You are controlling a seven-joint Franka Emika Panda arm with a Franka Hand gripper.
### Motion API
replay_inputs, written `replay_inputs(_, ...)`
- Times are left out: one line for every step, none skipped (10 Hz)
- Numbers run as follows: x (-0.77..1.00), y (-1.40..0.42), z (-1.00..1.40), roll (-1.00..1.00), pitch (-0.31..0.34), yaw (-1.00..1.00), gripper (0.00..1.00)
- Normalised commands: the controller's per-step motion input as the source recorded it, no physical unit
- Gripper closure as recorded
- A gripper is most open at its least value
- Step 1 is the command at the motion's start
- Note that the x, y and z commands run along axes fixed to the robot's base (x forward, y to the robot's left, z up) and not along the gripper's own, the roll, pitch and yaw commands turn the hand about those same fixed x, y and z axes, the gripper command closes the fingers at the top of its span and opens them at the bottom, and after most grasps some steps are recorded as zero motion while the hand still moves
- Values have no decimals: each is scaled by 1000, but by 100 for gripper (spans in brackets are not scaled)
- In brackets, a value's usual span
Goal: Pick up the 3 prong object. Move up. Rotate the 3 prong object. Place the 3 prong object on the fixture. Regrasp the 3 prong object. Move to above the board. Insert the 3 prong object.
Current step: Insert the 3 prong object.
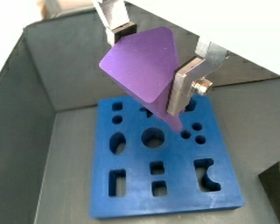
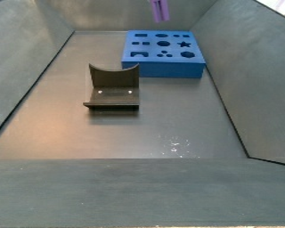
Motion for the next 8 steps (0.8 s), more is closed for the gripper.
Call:
replay_inputs(0,80,-269,-227,-303,700,100)
replay_inputs(0,83,-277,-211,-316,691,100)
replay_inputs(0,89,-289,-189,-339,700,100)
replay_inputs(0,146,-309,-159,-366,731,100)
replay_inputs(0,154,-323,-153,-364,743,100)
replay_inputs(0,154,-320,-157,-364,743,100)
replay_inputs(0,154,-311,-164,-357,743,100)
replay_inputs(-69,531,-154,-199,-229,546,100)
